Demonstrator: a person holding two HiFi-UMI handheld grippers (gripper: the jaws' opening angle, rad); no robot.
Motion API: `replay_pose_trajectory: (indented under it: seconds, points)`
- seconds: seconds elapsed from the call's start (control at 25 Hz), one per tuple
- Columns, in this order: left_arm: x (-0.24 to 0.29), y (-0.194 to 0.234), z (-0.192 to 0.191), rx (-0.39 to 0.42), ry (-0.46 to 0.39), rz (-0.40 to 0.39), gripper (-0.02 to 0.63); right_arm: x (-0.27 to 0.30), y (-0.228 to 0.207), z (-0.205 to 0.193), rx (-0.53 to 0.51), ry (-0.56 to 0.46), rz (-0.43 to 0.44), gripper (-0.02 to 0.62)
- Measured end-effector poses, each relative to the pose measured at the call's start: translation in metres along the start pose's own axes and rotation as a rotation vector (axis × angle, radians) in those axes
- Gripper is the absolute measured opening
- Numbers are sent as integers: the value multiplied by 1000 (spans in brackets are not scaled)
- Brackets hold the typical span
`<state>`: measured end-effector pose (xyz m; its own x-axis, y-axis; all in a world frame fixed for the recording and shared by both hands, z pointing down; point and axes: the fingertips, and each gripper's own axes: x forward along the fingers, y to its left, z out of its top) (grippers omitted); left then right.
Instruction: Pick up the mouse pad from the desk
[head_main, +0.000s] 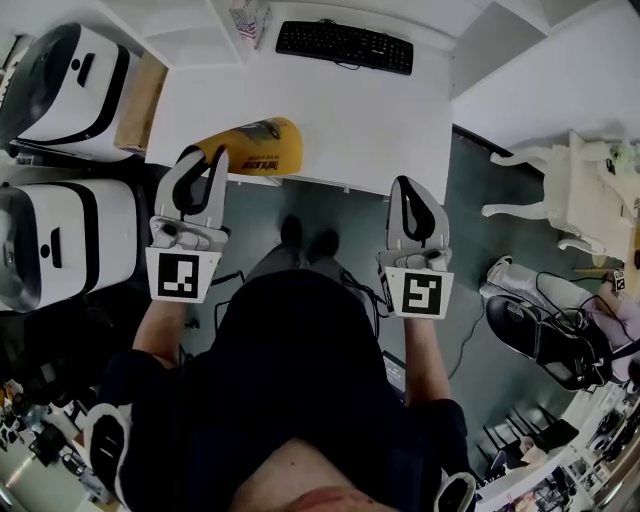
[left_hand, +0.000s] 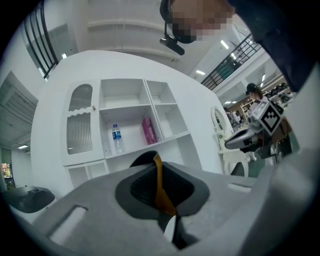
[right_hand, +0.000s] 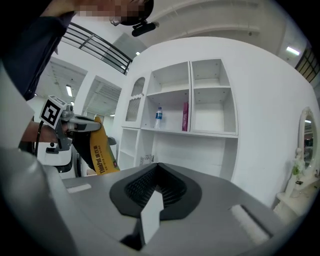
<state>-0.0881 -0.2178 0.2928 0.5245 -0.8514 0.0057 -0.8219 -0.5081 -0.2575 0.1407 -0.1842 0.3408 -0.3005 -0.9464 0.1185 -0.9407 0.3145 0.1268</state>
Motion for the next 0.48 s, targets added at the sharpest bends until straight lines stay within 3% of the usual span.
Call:
replay_pose_trajectory:
  seconds: [0.48]
  points:
    - [-32, -7, -36, 19, 48, 97, 14, -17, -5, 3, -25, -20, -57, 0]
